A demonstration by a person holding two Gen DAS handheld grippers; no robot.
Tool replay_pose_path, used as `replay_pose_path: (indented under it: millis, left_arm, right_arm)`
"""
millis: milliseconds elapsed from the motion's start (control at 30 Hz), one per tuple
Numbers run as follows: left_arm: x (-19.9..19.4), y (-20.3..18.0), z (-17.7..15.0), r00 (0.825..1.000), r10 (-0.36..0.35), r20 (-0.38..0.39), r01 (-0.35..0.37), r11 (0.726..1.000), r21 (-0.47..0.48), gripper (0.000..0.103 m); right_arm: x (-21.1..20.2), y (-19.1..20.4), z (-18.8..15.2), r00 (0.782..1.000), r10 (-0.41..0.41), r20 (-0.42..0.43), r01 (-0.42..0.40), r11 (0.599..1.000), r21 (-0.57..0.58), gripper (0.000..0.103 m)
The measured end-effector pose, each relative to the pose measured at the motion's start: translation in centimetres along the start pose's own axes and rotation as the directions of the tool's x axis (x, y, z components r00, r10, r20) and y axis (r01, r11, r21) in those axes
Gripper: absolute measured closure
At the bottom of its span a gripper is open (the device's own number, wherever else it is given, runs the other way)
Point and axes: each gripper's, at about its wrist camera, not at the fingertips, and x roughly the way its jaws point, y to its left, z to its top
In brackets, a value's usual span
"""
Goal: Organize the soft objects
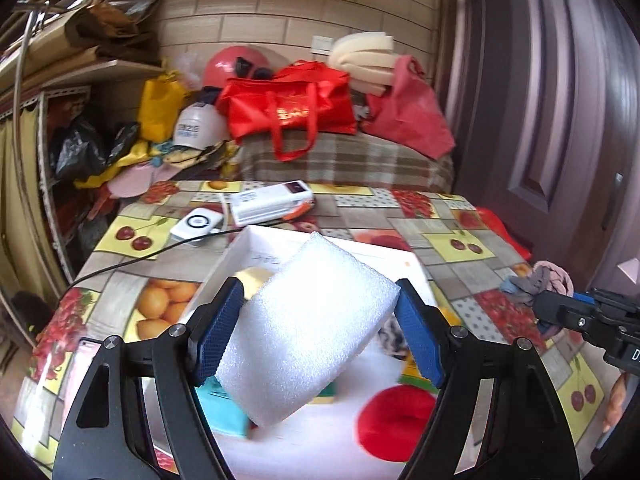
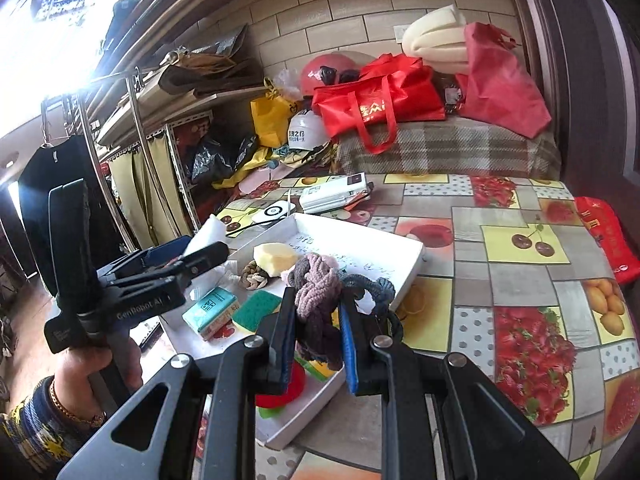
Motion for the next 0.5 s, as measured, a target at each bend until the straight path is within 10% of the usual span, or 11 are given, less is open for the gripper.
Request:
replay_pose_path:
  millis: [267, 367, 500]
  left_arm:
    - [3.1, 1.1, 2.4, 0.997, 0.050, -0.057, -0.052, 0.998, -0.042, 0.022]
    - [3.4, 2.0, 2.0, 0.991, 0.129, -0.033, -0.131, 0.988, -0.079, 0.000]
    - [3.5, 2.9, 0.7, 0.985, 0.172, -0.020, -0.173, 0.982, -0.079, 0.000]
  right_arm:
    - [5.4, 1.8, 2.6, 0.999, 0.033, -0.031, -0.034, 0.999, -0.005, 0.078]
    - [7.4, 2.6, 2.4, 0.999, 0.005, -0.045, -0.006, 1.000, -0.028, 0.014]
    - [6.5, 2.8, 1.2, 1.000, -0.023, 0.018, 0.024, 0.999, -0.036, 0.013]
